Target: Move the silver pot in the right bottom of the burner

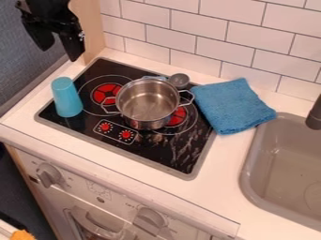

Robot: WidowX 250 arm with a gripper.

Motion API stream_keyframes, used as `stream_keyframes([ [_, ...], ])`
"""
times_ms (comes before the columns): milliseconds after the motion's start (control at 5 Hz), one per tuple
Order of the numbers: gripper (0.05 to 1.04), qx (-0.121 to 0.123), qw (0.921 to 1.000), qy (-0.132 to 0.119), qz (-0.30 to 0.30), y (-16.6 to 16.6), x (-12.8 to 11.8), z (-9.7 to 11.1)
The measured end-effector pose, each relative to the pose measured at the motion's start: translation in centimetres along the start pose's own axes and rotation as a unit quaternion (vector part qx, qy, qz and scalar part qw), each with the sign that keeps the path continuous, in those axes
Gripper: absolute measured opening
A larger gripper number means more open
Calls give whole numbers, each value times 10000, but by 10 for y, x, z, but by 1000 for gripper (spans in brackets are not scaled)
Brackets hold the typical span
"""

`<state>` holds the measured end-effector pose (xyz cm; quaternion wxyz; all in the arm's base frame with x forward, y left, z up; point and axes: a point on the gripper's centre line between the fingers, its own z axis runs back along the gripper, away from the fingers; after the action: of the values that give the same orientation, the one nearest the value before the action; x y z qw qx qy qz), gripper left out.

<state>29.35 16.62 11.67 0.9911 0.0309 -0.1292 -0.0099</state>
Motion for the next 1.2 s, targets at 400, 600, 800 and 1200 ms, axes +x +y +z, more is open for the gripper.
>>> stream_keyframes([
  [400,1000,-21,9973,39,-730,-13,28,3],
  [600,1000,-174,9940,-128,-1070,-35,44,6],
  [800,1000,-513,9869,29,-1532,-61,48,-11],
  [1200,1000,-1075,9749,358,-1916,-81,29,-51],
])
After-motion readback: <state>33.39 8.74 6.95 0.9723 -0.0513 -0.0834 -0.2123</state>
